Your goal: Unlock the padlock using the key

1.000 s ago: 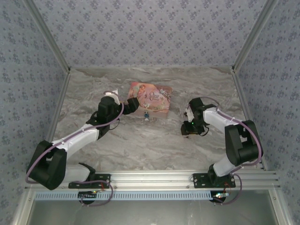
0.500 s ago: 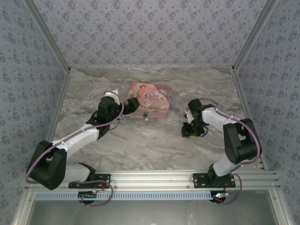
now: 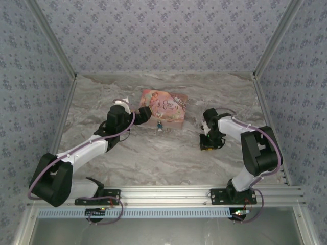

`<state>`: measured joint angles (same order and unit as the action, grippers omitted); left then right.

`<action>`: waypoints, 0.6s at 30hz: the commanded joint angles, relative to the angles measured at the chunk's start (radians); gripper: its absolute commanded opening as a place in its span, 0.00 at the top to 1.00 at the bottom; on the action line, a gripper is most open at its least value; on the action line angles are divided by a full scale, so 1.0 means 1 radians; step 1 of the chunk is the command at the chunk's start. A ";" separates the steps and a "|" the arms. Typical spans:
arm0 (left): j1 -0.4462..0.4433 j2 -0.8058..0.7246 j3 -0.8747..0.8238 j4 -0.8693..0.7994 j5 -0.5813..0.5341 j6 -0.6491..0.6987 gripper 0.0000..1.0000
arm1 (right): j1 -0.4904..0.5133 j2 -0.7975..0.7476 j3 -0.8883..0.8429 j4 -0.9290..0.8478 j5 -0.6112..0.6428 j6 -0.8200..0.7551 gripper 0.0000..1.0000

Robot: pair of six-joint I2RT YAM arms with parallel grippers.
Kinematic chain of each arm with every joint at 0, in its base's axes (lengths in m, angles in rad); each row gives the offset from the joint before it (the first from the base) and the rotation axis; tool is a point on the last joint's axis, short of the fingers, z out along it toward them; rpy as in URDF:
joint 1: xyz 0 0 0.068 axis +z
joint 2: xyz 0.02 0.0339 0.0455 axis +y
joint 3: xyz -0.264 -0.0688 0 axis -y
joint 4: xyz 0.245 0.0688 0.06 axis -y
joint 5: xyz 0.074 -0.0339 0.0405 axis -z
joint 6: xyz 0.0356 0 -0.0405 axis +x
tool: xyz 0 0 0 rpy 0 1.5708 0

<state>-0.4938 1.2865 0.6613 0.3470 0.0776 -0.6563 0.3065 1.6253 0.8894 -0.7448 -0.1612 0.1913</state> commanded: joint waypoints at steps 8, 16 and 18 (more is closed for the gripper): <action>-0.005 -0.006 0.038 -0.004 -0.018 0.010 0.01 | 0.017 0.048 -0.013 0.010 0.014 0.022 0.91; -0.004 -0.011 0.045 -0.016 -0.025 0.016 0.01 | 0.011 0.003 -0.033 0.054 -0.023 0.045 1.00; -0.004 -0.012 0.050 -0.018 -0.024 0.017 0.01 | 0.007 -0.027 -0.047 0.082 -0.043 0.062 1.00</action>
<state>-0.4938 1.2865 0.6689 0.3325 0.0616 -0.6556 0.3065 1.6070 0.8814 -0.7376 -0.1497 0.2203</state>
